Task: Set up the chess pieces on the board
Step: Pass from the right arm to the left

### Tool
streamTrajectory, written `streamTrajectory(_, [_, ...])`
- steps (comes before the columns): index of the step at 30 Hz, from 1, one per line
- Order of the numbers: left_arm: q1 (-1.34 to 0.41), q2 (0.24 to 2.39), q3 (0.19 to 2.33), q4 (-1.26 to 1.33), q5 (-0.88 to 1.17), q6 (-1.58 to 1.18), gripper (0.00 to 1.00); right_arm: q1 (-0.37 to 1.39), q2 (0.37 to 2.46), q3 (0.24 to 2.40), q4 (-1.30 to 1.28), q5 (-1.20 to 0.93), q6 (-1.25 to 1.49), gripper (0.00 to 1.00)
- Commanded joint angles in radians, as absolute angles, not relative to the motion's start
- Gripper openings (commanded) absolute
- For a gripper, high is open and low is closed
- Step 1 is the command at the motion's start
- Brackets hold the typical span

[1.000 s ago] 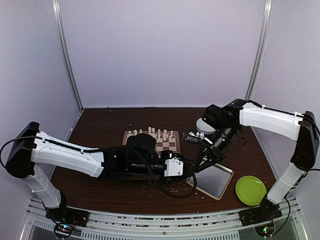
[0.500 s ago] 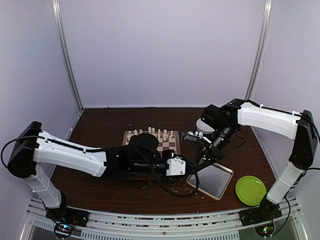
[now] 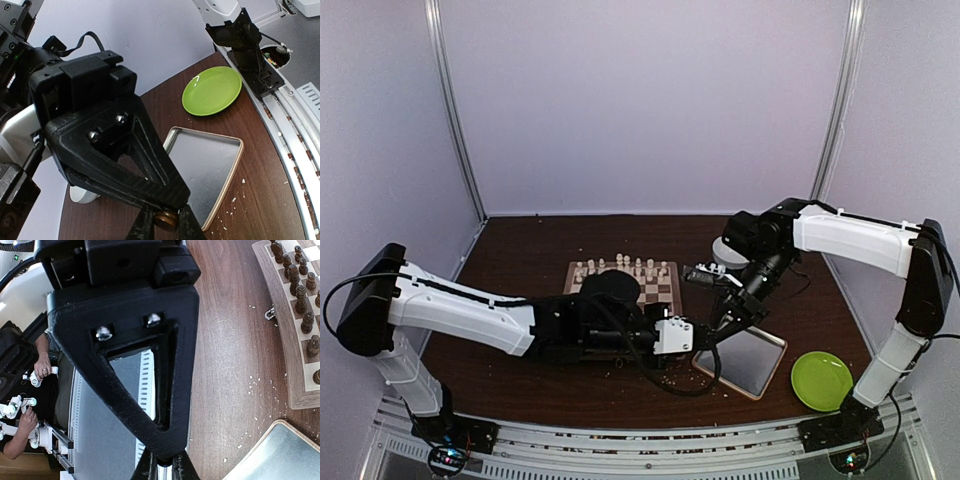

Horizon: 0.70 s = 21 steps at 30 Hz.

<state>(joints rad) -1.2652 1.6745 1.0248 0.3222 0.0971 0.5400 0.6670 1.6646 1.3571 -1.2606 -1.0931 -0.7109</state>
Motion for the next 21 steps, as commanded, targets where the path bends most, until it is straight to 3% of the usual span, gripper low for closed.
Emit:
streamTrajectory(1, [-1.260, 1.661, 1.012, 0.414, 0.029, 0.479, 0.11, 0.671, 1.629, 1.394, -1.268, -1.121, -0.716, 0.09])
streamTrajectory(8, [-1.195, 1.601, 0.920, 0.572, 0.052, 0.247, 0.09, 0.613, 1.524, 1.445, -1.256, -1.057, -0.686, 0.31])
streamTrajectory(12, [-1.116, 1.575, 0.865, 0.761, 0.144, -0.012, 0.10, 0.600, 1.413, 1.432, -1.058, -0.936, -0.564, 0.38])
streamTrajectory(16, [-1.069, 1.595, 0.858, 0.923, 0.220, -0.222, 0.11, 0.608, 1.293, 1.350, -0.772, -0.769, -0.435, 0.42])
streamTrajectory(21, [-1.044, 1.634, 0.879, 1.060, 0.316, -0.354, 0.11, 0.626, 1.332, 1.419, -0.759, -0.720, -0.469, 0.43])
